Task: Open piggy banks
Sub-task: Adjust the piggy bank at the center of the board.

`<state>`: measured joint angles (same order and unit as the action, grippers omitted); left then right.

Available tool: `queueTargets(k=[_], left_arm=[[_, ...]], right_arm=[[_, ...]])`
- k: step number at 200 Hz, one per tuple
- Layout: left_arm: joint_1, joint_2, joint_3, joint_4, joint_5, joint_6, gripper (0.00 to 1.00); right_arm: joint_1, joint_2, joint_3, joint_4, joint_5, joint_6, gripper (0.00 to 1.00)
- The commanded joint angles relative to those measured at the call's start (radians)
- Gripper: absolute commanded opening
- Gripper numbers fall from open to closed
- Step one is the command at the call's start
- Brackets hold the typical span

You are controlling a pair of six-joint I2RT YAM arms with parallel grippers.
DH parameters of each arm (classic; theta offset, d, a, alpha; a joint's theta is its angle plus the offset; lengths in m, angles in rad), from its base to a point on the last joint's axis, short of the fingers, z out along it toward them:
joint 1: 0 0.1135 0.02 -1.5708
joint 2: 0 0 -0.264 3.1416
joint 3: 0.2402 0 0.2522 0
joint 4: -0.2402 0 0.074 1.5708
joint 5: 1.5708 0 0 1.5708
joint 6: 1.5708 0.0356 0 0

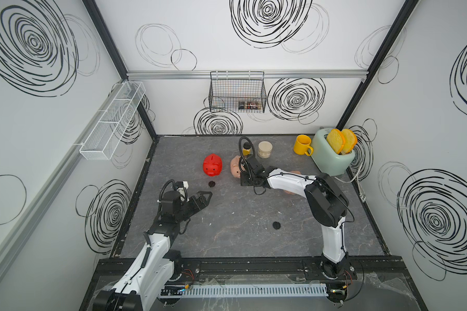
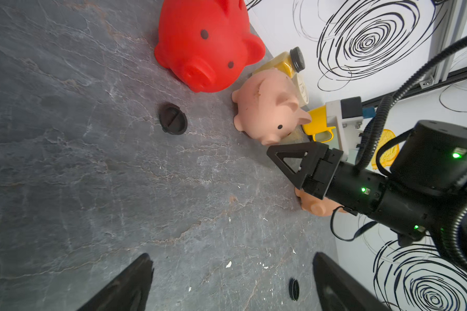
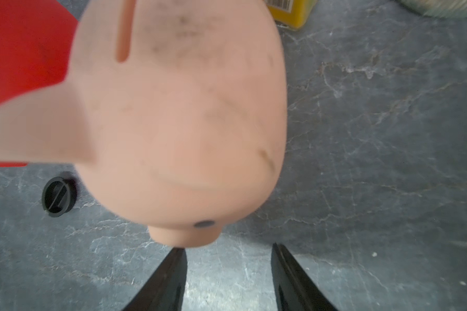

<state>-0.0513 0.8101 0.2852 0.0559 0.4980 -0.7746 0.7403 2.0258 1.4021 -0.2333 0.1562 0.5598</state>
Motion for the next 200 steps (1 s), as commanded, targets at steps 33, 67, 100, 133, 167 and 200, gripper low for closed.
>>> queueTargets(k=[33,67,100,133,167,200], left_arm=[[0.007,0.007,-0.003,0.048,0.019,-0.006,0.96],[0.007,0.01,0.0,0.048,0.019,-0.003,0.96],[0.004,0.014,-0.001,0.049,0.017,0.002,0.96],[-0.046,0.003,0.014,0.04,-0.015,0.018,0.96],[-0.226,-0.035,0.024,0.032,-0.144,0.023,0.96],[-0.45,-0.038,-0.021,0.122,-0.263,-0.015,0.96]], right_arm=[[-0.021,0.043,0.093,-0.011,-0.008,-0.041,0.52],[-0.025,0.068,0.127,-0.026,-0.001,-0.047,0.52],[-0.027,0.074,0.138,-0.035,0.007,-0.046,0.51],[-0.02,0.03,0.129,-0.049,-0.014,-0.062,0.52],[0.026,-0.116,0.04,-0.062,0.024,-0.096,0.53],[0.083,-0.273,-0.117,-0.13,0.069,-0.054,0.51]])
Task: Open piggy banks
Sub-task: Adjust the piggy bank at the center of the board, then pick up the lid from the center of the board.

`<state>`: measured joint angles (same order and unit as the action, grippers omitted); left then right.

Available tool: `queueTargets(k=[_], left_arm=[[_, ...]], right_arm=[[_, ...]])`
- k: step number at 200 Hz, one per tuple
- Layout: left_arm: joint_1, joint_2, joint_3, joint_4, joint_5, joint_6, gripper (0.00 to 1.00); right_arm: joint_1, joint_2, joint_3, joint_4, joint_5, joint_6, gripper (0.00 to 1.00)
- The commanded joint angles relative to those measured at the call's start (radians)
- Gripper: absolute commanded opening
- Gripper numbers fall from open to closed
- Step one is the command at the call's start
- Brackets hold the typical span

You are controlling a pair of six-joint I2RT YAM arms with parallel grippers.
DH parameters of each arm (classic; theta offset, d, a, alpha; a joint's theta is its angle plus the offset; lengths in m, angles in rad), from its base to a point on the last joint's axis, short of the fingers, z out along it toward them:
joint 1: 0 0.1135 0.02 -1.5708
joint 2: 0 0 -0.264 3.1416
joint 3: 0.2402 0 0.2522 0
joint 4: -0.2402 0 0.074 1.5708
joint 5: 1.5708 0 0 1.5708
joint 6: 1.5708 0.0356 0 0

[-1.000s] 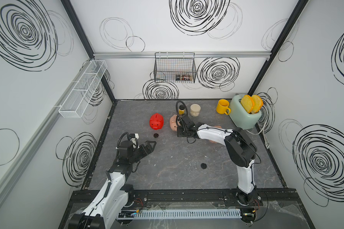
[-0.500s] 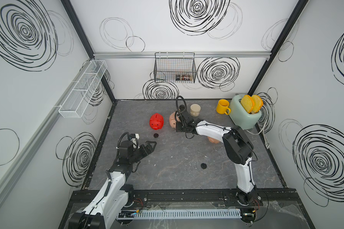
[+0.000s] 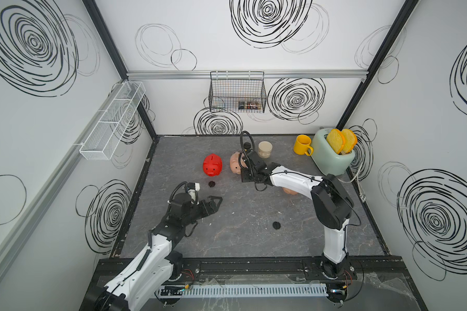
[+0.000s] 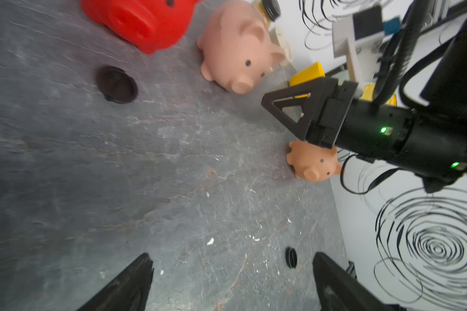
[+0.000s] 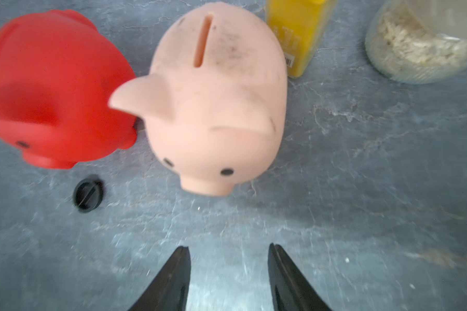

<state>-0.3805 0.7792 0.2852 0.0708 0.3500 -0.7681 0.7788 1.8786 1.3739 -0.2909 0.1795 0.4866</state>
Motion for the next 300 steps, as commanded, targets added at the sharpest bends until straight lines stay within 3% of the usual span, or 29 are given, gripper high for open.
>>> queueTargets(k=[1,43,74,128,184,300], left_arm=[[-0.128,-0.006,-0.023,0.112,-0.117,-0.023,0.96],[-0.369,0.028,-0.089,0.252,-0.247,-0.063,0.96],[-0.48,0.086,-0.115,0.35,-0.294,-0.078,0.96],[-0.649,0.319,-0.095,0.577,-0.343,-0.088,0.96],[-0.695,0.535,-0.046,0.75,-0.311,-0.115,0.96],[-0.688,0.562,-0.035,0.744,-0.305,-0.114,0.96]], right_arm=[[0.046,-0.13,-0.096,-0.074,0.047,0.023,0.51],[0.048,-0.375,-0.35,-0.139,0.021,0.143,0.47],[0.052,-0.522,-0.477,-0.261,0.0,0.257,0.43],[0.072,-0.587,-0.621,-0.355,-0.096,0.387,0.33],[0.094,-0.521,-0.611,-0.371,-0.136,0.417,0.23],[0.095,-0.428,-0.599,-0.351,-0.111,0.406,0.17]])
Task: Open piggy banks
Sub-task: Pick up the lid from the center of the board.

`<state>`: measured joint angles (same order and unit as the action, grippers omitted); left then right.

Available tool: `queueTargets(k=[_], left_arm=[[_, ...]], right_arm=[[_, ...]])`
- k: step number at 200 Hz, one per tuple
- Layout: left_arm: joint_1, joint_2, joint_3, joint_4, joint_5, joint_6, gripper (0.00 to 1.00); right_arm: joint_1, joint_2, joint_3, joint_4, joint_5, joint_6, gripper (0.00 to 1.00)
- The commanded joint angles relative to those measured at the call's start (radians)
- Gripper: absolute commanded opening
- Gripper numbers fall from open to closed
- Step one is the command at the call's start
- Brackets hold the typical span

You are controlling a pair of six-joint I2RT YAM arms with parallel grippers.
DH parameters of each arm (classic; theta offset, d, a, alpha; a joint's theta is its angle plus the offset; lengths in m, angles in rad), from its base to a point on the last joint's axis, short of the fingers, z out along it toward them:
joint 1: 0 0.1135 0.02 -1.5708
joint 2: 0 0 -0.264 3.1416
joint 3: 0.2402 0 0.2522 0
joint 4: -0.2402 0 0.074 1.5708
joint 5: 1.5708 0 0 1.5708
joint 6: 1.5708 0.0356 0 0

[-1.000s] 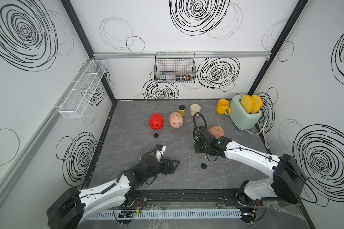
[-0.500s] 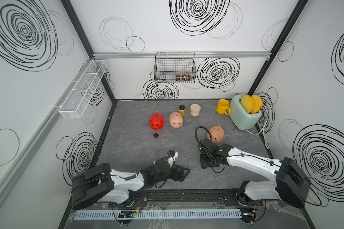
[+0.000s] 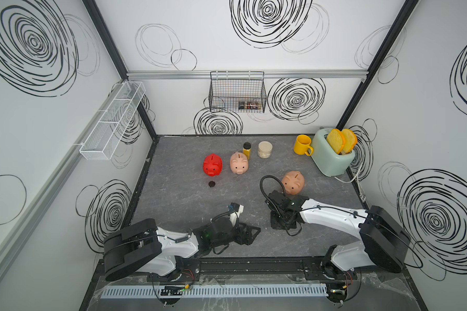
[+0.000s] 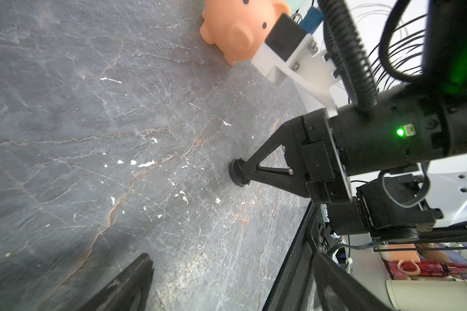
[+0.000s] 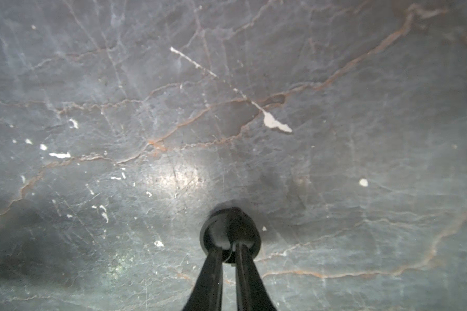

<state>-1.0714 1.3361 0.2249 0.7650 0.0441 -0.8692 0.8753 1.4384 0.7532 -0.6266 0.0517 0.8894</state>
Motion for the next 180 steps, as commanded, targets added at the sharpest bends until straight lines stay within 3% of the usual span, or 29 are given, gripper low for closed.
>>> queueTargets(k=[1,180], left_arm=[[0.002,0.005,0.025,0.049,0.001,-0.013,0.96],[0.025,0.006,0.015,0.046,0.007,-0.021,0.96]], right_arm=[[-0.002,0.013,0.021,-0.014,0.017,0.003,0.17],[-0.021,0.123,0.021,0.023,0.005,-0.045,0.14]])
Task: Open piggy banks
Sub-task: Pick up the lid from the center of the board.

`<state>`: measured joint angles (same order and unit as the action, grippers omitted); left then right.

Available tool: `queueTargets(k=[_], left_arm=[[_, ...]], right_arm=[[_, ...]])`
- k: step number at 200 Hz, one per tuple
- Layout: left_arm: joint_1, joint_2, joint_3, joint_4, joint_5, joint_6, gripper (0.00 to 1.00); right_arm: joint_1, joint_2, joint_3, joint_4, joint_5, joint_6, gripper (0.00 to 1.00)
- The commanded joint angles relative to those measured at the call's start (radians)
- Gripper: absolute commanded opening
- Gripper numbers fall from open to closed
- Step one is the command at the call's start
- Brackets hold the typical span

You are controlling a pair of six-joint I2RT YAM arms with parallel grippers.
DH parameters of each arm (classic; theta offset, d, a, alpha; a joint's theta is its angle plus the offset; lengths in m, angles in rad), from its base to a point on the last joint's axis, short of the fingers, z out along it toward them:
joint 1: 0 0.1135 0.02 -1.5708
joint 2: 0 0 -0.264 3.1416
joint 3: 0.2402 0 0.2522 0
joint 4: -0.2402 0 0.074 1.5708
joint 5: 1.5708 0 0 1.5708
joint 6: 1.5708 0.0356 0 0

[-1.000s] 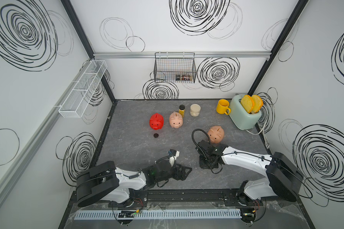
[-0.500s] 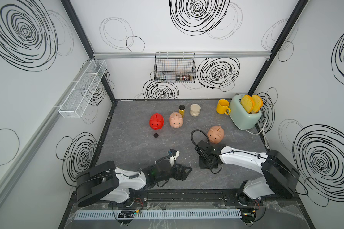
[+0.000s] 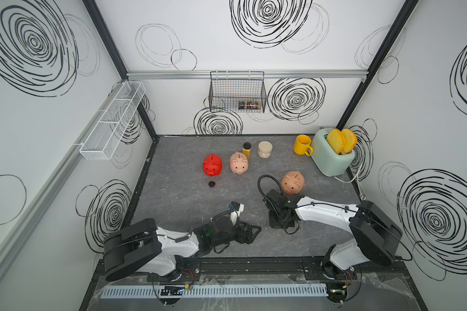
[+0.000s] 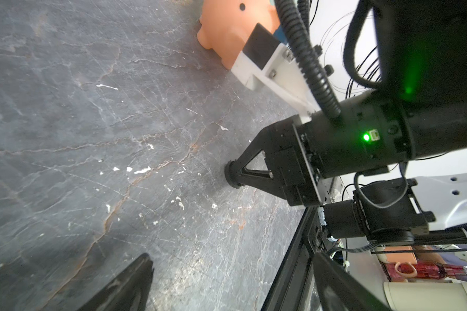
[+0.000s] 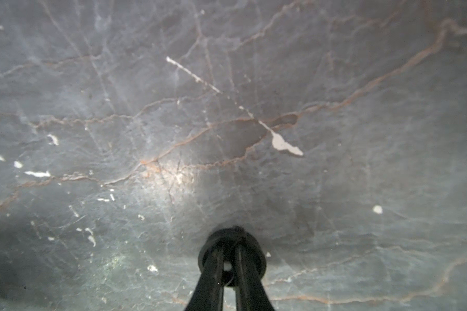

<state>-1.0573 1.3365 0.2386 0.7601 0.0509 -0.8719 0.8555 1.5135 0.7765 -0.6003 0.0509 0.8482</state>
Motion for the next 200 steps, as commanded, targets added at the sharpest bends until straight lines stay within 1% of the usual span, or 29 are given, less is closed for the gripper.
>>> queueTargets(k=[1,13,55,74,95,123,147,165,183,200], left_arm=[[0.011,0.007,0.001,0.051,0.0,-0.019,0.96],[0.015,0.005,-0.004,0.056,0.002,-0.024,0.96],[0.022,0.01,-0.01,0.064,0.01,-0.029,0.96],[0.024,0.01,-0.013,0.065,0.008,-0.031,0.96],[0.026,0.007,-0.017,0.068,0.01,-0.034,0.96],[0.05,-0.033,-0.037,0.063,0.016,-0.039,0.96],[0.104,-0.116,-0.055,0.013,0.022,-0.031,0.96],[0.168,-0.188,-0.063,-0.042,0.037,-0.015,0.96],[0.247,-0.25,-0.064,-0.097,0.056,0.003,0.96],[0.338,-0.288,-0.062,-0.119,0.09,0.011,0.96]], right_arm=[[0.0,0.05,-0.002,-0.005,0.007,-0.004,0.14],[0.002,0.068,-0.003,-0.013,0.012,-0.004,0.11],[0.015,0.124,-0.003,-0.023,0.015,-0.004,0.05],[0.02,0.133,-0.003,-0.023,0.014,-0.005,0.01],[0.021,0.12,-0.002,-0.023,0.012,-0.003,0.0],[0.02,0.045,0.012,-0.003,-0.004,-0.012,0.0],[0.004,-0.051,0.021,0.06,-0.033,-0.046,0.0],[-0.024,-0.105,0.034,0.121,-0.055,-0.077,0.0],[-0.061,-0.119,0.053,0.188,-0.09,-0.103,0.0],[-0.098,-0.1,0.077,0.264,-0.147,-0.118,0.0]])
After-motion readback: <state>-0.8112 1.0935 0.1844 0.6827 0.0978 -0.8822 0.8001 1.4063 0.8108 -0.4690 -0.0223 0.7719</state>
